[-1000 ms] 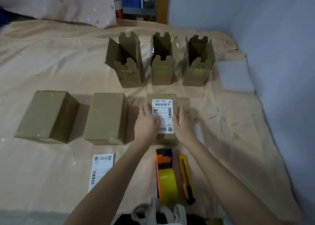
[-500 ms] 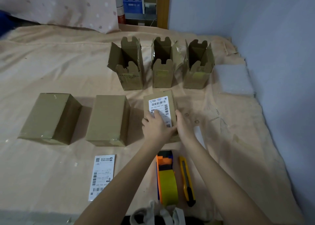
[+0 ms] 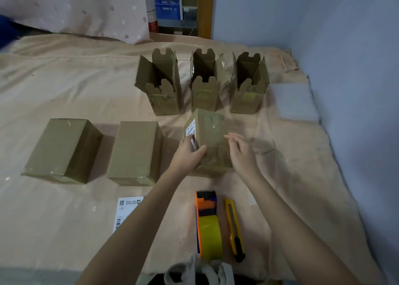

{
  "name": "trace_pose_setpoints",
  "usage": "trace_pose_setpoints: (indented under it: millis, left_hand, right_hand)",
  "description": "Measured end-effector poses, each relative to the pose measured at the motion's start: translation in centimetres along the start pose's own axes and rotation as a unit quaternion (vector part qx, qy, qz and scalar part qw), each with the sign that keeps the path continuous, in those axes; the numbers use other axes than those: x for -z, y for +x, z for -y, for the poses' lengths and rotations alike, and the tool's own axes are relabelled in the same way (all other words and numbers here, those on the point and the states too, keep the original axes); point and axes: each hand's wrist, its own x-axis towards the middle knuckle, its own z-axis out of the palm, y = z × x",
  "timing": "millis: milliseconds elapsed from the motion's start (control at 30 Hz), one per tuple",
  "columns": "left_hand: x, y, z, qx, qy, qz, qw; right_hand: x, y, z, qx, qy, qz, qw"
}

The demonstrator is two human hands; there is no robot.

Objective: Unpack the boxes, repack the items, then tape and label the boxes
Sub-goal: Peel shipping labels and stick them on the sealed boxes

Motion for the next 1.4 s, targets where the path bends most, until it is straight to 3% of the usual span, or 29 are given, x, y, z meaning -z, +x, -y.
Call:
trace_pose_setpoints:
  millis: [233, 433, 633, 900, 1033, 1400]
  left_hand:
    - [-1.6, 0.0, -3.0, 0.034, 0.233, -0.102, 0.967]
    - [-3.3, 0.9, -4.9, 0.114, 0.329, -0.081, 0.934]
    - [-2.2, 0.8, -4.9, 0.079, 0.34, -0.107, 0.931]
    - [3.0, 0.3, -6.9, 0.015, 0.285, -0.165, 0.944]
    - [6.8, -0.2, -8.0, 0.009, 0.285, -0.204, 0.937]
    - [22.5, 1.5, -7.6, 0.02, 0.304, -0.271, 0.913]
  right_hand:
    - [-0.1, 2.1, -1.3, -0.069, -0.074, 0.078, 0.992]
    - [-0.7, 3.5, -1.4, -0.069, -0.203, 0.096, 0.972]
    - [-0.7, 3.9, -0.5, -0.01, -0.27, 0.113, 0.956]
    - [-1.3, 4.8, 4.1, 0.063, -0.255, 0.109, 0.959]
    - [-2.5, 5.0, 8.2, 0.129, -0.325, 0.101, 0.932]
    - [-12.1, 7.7, 20.1, 0.226, -0.309, 0.113, 0.917]
